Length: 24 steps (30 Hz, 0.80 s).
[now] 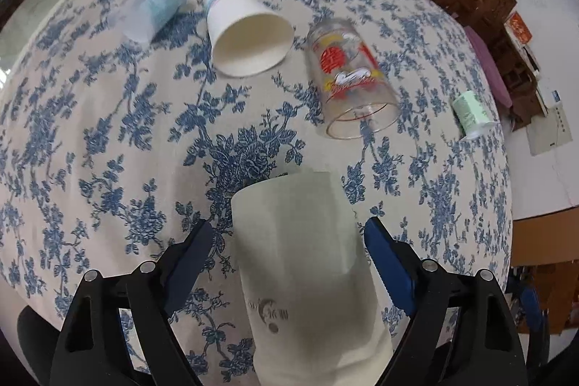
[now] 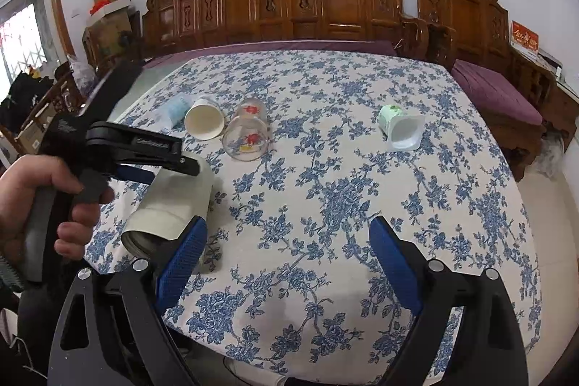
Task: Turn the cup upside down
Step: 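Grasp the cream cup with the left gripper while the right gripper releases it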
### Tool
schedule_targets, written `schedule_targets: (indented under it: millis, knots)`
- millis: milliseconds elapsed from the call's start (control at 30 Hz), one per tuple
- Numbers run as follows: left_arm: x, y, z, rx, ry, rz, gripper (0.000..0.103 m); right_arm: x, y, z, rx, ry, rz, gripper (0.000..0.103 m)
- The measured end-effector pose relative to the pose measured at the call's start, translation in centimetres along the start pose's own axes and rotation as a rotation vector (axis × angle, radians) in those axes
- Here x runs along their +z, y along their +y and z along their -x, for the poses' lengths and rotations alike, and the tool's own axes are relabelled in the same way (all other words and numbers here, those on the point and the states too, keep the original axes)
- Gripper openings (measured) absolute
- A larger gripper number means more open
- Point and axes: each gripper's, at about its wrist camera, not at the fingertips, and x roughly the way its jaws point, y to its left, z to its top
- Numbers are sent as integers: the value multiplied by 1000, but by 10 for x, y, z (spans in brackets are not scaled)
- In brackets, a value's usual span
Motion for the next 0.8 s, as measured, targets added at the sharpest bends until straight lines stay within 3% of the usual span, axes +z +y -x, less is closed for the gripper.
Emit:
schedule_targets:
  millis: [133,233,467,800]
  knots:
    - [6,-1,-11,-26,45,6,82,-2,4,-2,4,7,9,92]
    - [8,-6,-19,-5,85,-23,82,-2,4,-3,10,18,13,92]
    - [7,-10,-21,5,91,-68,75,-4,0,-6,11,29,5,92]
    - [-21,-6,59,-25,-117,-218,68,-5,0,-9,5,35,12,92]
